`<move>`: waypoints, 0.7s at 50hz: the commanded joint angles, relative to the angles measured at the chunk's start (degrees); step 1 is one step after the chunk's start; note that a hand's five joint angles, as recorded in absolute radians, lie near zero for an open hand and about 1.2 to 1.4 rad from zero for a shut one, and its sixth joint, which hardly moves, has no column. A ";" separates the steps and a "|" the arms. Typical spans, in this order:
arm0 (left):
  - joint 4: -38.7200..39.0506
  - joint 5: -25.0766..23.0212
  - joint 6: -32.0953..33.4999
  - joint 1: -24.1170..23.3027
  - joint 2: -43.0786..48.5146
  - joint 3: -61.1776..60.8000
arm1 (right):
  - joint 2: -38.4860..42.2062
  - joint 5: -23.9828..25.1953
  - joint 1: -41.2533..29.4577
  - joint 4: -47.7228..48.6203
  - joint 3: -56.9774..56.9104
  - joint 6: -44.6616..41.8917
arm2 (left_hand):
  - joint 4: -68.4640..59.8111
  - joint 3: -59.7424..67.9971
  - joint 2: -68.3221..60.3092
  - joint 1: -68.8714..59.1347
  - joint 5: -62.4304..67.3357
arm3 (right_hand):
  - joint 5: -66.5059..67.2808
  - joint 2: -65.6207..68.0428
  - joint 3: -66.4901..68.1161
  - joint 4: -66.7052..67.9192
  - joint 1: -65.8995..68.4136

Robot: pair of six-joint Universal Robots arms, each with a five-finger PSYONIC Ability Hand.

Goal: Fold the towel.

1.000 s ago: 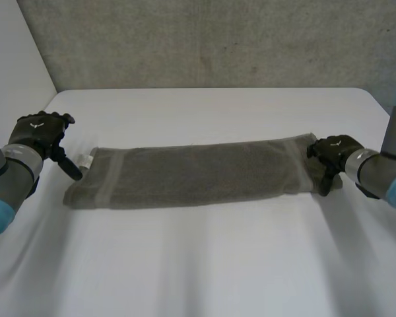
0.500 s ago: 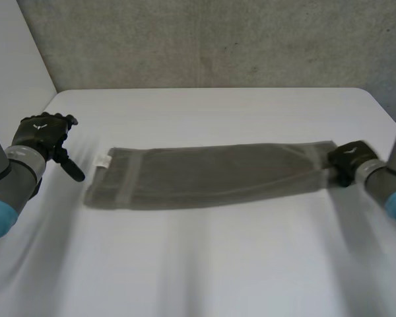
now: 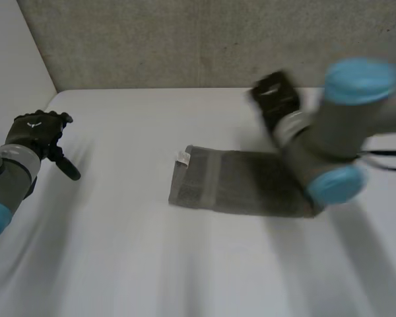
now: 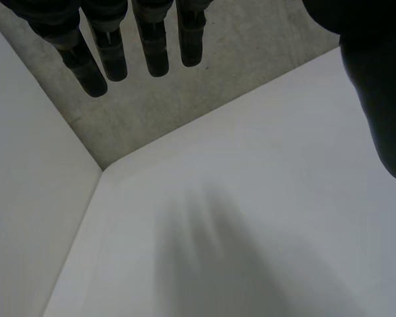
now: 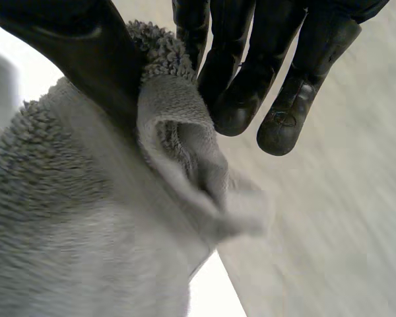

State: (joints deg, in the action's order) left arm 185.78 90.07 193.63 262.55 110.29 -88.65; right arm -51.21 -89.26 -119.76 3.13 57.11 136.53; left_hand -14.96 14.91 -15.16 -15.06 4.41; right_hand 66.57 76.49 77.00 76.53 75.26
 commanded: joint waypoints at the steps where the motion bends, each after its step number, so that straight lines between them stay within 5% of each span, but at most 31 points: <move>1: 0.02 0.02 -0.10 -0.55 0.10 -0.30 | 9.62 0.22 -15.22 3.37 0.90 -1.52 | 1.72 -1.67 1.91 1.81 -1.17 | 3.43 3.51 3.00 3.47 4.74; 3: 0.02 0.02 -0.10 -0.64 0.10 -0.30 | 10.87 0.40 -15.68 3.28 1.25 -2.50 | 1.72 -1.67 1.91 1.81 -1.17 | 2.82 2.89 2.39 2.86 4.13; 5: 0.02 0.02 -0.10 -0.64 0.10 -0.30 | 11.65 0.31 -15.50 3.37 2.04 -5.12 | 1.89 -1.84 2.08 1.98 -1.33 | -61.59 -61.51 -62.02 -61.55 -60.28; 7: 0.02 0.02 -0.01 -0.64 0.19 -0.38 | 11.40 0.05 -15.41 3.46 2.39 -5.65 | 2.06 -2.01 2.25 2.15 -1.50 | -66.57 -66.49 -67.00 -66.53 -65.26; 24: 0.11 0.19 -0.10 -5.91 0.36 1.37 | -10.40 4.18 1.09 3.02 24.07 11.03 | 2.39 -2.34 2.59 2.49 -1.84 | -66.57 -66.49 -67.00 -66.53 -65.26; 35: 0.73 0.28 -0.18 -7.93 0.89 0.76 | -7.43 4.00 12.09 6.79 37.10 0.95 | 2.56 -2.51 2.76 2.65 -2.01 | -41.66 -41.58 -42.09 -41.61 -40.35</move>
State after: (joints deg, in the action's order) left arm 186.08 90.31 193.47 255.19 110.86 -87.39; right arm -61.69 -85.06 -112.83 7.24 89.79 144.05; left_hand -14.96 14.91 -15.15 -15.06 4.41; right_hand 14.83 24.49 24.40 24.33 24.04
